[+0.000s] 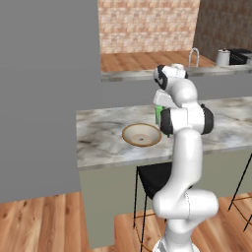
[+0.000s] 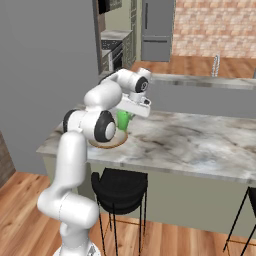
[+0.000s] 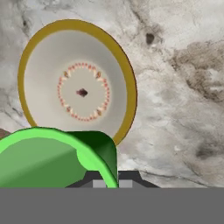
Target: Place the cup inside the bowl on the dining table and move the bowl to any counter.
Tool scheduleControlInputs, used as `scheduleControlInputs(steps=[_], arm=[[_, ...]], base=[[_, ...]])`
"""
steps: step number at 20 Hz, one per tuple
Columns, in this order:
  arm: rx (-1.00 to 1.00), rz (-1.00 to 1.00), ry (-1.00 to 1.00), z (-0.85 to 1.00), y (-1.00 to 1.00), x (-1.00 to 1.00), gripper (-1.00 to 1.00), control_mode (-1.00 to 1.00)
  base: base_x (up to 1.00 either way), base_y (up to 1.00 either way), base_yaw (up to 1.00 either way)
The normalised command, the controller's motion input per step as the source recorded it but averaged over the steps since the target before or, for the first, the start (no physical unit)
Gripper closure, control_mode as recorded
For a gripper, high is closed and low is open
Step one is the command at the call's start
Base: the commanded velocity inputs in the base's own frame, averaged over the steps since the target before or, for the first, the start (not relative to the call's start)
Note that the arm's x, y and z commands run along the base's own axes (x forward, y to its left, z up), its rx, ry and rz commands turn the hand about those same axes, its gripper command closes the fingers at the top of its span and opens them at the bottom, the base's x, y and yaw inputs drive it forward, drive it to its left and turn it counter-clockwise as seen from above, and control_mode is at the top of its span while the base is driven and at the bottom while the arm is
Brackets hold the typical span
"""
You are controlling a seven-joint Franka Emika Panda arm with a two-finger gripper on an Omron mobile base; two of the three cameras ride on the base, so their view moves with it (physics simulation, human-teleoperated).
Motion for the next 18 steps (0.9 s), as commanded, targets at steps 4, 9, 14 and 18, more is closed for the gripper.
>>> scheduleControlInputs(steps=[4,9,14,18], arm=[[0.0,-0.02,0.0,0.0,0.35,0.33,1.0,-1.0],[0.0,-0.03,0.0,-0.01,0.39,0.38,1.0,-1.0],[0.0,-0.04,0.0,-0.11,0.41,0.3,1.0,-1.0],[0.0,-0.02,0.0,-0.06,0.35,0.08,1.0,-1.0]], base=[[0.0,0.0,0.0],[0.0,0.0,0.0],[0.0,0.0,0.0],[0.0,0.0,0.0]])
